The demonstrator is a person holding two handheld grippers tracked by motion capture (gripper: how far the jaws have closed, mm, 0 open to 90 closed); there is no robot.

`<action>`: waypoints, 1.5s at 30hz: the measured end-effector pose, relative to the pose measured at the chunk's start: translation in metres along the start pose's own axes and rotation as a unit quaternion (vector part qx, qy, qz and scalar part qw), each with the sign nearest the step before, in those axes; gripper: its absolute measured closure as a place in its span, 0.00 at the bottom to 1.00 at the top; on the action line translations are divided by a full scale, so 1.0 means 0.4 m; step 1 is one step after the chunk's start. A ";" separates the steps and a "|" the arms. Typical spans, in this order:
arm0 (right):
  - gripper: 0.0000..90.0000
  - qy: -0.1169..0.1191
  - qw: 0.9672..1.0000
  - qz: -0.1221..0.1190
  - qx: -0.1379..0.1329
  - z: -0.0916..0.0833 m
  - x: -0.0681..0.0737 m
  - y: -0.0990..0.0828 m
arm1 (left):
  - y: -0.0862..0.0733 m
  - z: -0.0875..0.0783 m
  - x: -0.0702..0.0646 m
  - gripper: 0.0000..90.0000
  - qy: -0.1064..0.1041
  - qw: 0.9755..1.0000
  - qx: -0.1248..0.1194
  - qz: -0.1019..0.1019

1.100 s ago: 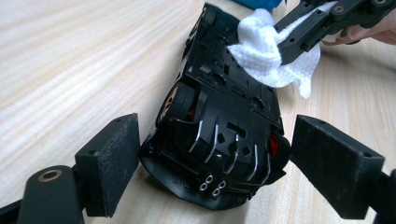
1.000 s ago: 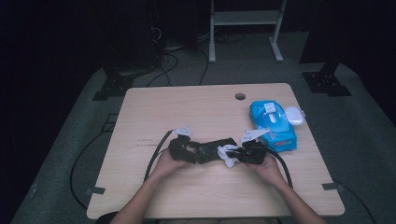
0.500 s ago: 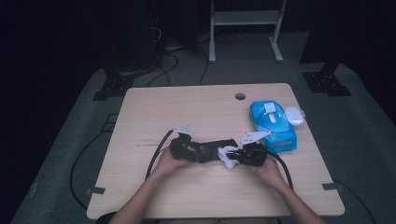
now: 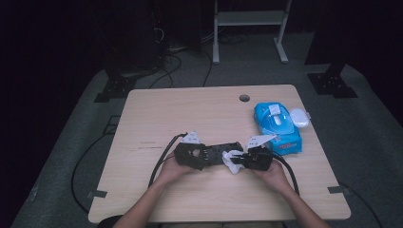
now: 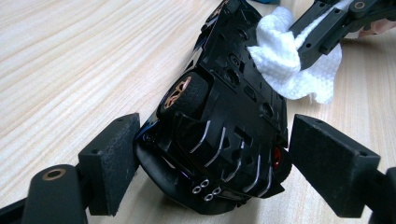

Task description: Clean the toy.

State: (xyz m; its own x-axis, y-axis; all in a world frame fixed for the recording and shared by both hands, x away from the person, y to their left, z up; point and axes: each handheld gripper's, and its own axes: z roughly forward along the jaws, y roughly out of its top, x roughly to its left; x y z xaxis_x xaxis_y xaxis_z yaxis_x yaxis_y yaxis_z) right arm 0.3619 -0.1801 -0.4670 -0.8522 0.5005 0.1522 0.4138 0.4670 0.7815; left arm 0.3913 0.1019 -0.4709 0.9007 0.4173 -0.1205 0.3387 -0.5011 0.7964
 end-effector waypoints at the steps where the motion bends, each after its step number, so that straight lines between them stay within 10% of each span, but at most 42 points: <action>1: 0.95 0.000 1.000 0.000 0.000 0.000 0.000 0.000 | 0.000 -0.001 0.000 0.19 -0.002 1.000 -0.001 0.000; 13: 0.95 -0.005 1.000 -0.002 -0.002 -0.001 0.004 -0.004 | -0.008 -0.008 -0.006 0.20 -0.005 1.000 -0.016 0.003; 17: 0.95 -0.005 1.000 -0.003 0.005 -0.003 0.006 -0.008 | -0.013 -0.031 -0.002 0.37 -0.013 0.998 -0.053 0.001; 31: 0.95 -0.014 0.999 -0.012 0.044 0.019 0.009 -0.018 | -0.005 0.005 -0.035 0.51 -0.027 0.998 -0.017 0.058; 38: 0.95 0.007 1.000 -0.001 0.019 -0.005 0.012 -0.007 | 0.002 -0.003 -0.050 0.64 -0.005 0.995 -0.030 0.093; 45: 0.95 0.033 0.997 0.006 -0.063 -0.085 0.032 0.038 | 0.000 -0.006 -0.055 0.64 0.011 0.995 -0.027 0.101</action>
State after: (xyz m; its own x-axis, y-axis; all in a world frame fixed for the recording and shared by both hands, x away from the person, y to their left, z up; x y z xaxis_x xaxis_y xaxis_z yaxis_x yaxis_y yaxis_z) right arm 0.3464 -0.1911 -0.4326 -0.8686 0.4545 0.1973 0.3832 0.3638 0.8490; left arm 0.3707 0.0946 -0.4666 0.9426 0.3292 0.0567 0.1368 -0.5352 0.8335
